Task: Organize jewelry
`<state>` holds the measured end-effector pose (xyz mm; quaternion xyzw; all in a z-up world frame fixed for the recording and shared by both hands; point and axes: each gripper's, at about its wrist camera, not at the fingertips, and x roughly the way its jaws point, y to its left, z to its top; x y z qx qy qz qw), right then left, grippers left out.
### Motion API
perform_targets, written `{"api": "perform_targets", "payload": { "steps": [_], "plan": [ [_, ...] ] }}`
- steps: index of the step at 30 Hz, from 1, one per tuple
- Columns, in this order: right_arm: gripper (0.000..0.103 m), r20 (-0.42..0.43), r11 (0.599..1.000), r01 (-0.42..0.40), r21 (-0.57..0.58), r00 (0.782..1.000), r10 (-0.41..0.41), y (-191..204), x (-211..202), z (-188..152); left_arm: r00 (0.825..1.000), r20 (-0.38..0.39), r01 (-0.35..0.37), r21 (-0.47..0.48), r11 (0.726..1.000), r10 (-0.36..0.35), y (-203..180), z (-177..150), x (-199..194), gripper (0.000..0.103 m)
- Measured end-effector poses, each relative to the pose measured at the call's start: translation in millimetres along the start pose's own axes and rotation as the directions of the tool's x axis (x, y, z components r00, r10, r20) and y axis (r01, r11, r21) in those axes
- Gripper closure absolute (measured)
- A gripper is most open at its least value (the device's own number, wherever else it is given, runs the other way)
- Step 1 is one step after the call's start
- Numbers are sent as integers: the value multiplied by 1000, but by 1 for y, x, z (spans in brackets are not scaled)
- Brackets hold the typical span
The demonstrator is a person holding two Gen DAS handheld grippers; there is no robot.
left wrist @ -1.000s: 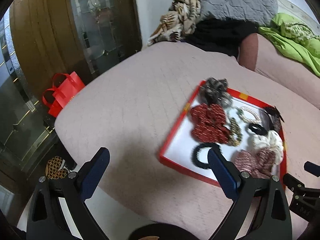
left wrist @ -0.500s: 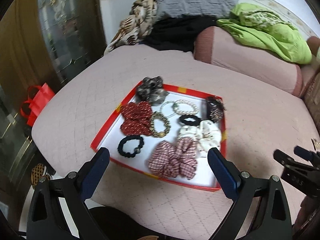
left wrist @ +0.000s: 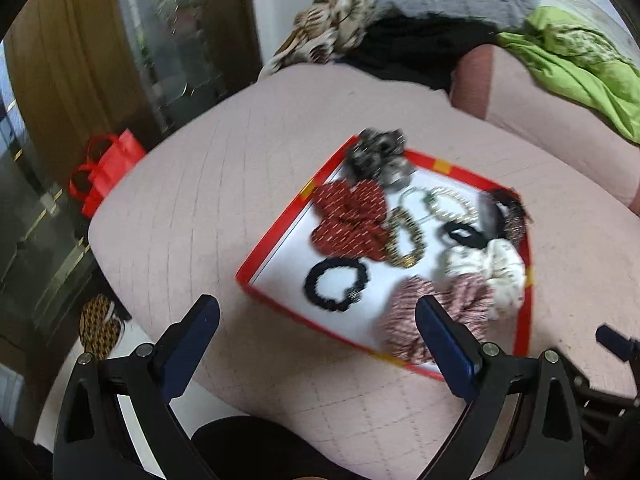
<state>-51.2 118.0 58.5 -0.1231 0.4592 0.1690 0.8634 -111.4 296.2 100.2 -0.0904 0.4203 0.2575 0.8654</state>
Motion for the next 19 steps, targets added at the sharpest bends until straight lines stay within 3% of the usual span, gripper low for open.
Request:
{"api": "perform_targets", "payload": {
  "steps": [10, 19],
  "plan": [
    [21, -40, 1000, 2, -30, 999, -3, 8, 11, -10, 999, -23, 26, -7, 1000, -26, -3, -5, 6, 5],
    [21, -18, 999, -1, 45, 1000, 2, -29, -2, -20, 1000, 18, 19, 76, 997, -21, -42, -6, -21, 5]
  ]
}}
